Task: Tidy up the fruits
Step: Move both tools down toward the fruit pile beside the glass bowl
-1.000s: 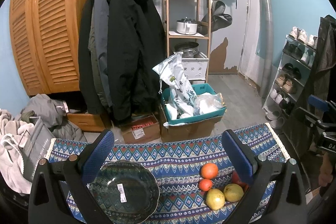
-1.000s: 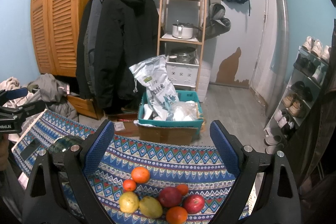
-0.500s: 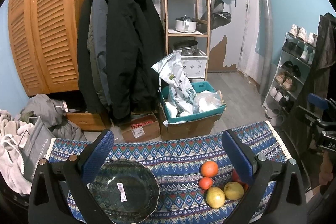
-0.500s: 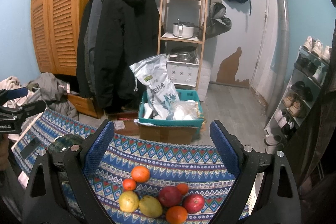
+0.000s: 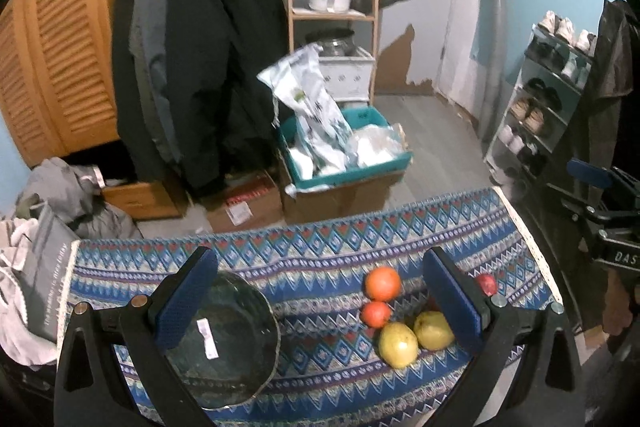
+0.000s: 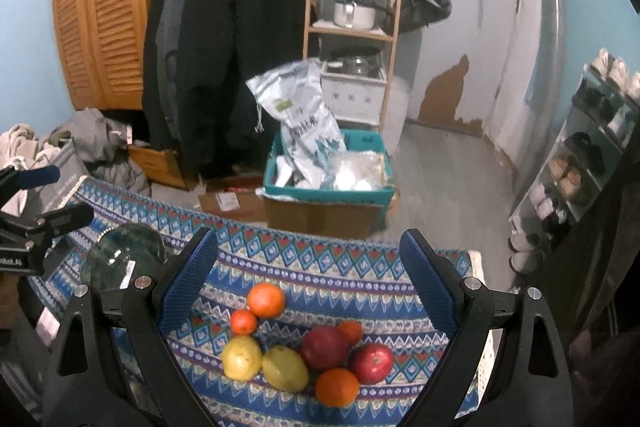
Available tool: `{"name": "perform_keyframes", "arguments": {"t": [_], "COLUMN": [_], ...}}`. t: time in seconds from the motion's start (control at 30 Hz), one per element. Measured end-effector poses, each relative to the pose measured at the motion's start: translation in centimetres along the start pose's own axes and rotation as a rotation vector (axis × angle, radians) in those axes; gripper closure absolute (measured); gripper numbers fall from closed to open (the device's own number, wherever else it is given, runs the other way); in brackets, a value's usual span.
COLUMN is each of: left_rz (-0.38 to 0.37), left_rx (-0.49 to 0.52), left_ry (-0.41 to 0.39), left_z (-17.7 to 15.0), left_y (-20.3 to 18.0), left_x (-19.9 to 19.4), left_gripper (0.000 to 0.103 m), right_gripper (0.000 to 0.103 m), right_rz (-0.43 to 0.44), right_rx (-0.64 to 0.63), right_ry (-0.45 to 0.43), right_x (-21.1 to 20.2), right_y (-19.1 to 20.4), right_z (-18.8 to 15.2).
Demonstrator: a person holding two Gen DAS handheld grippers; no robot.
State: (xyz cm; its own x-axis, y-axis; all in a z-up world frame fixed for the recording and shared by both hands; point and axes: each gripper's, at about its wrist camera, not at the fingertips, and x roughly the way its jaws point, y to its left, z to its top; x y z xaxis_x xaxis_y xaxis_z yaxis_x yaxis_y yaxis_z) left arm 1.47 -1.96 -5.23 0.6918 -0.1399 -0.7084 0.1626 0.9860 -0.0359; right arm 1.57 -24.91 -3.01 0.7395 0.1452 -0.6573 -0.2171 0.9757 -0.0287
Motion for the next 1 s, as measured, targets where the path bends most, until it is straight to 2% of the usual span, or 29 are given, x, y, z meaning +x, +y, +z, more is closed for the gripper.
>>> {"name": "perform_keyframes", "arguments": {"t": [0.17, 0.33, 0.47, 0.7, 0.87, 1.0], "left_rz": [-0.030, -0.027, -0.049, -0.019, -0.047, -0.033], "left_rx": [0.004, 0.017, -0.006, 0.009, -0.013, -0.004], "left_ry": [0.072, 0.151, 0.255, 0.352, 0.435, 0.481], "left_z": [-0.9, -2.0, -3.4, -5.8, -7.7, -9.2], "left_y": [-0.7, -1.1, -1.3, -2.7, -3.6, -4.2], "left_x": [1.9, 4.3, 6.9, 10.6, 12.9, 14.8], "left_gripper": [0.000, 0.000, 0.000, 0.000, 0.000, 0.001], "right_gripper": [0.012, 0.012, 0.012, 0.012, 0.012, 0.012], "right_rz": [0.000, -0.027, -0.026, -0.057, -0.027, -0.004], "right_rx": [0.037, 0.056, 0.073, 0.053, 0.062, 0.067], "right_ry": [0.099, 0.187, 0.277, 0.403, 0.508, 0.593], "right_x": [2.0, 3.9, 5.6, 8.5, 10.7, 12.3], "right_y": [-1.7, -3.3, -4.4, -5.5, -6.0, -6.2], "right_z": [-1.6, -3.8, -5.6, -9.1, -11.9, -14.1]}}
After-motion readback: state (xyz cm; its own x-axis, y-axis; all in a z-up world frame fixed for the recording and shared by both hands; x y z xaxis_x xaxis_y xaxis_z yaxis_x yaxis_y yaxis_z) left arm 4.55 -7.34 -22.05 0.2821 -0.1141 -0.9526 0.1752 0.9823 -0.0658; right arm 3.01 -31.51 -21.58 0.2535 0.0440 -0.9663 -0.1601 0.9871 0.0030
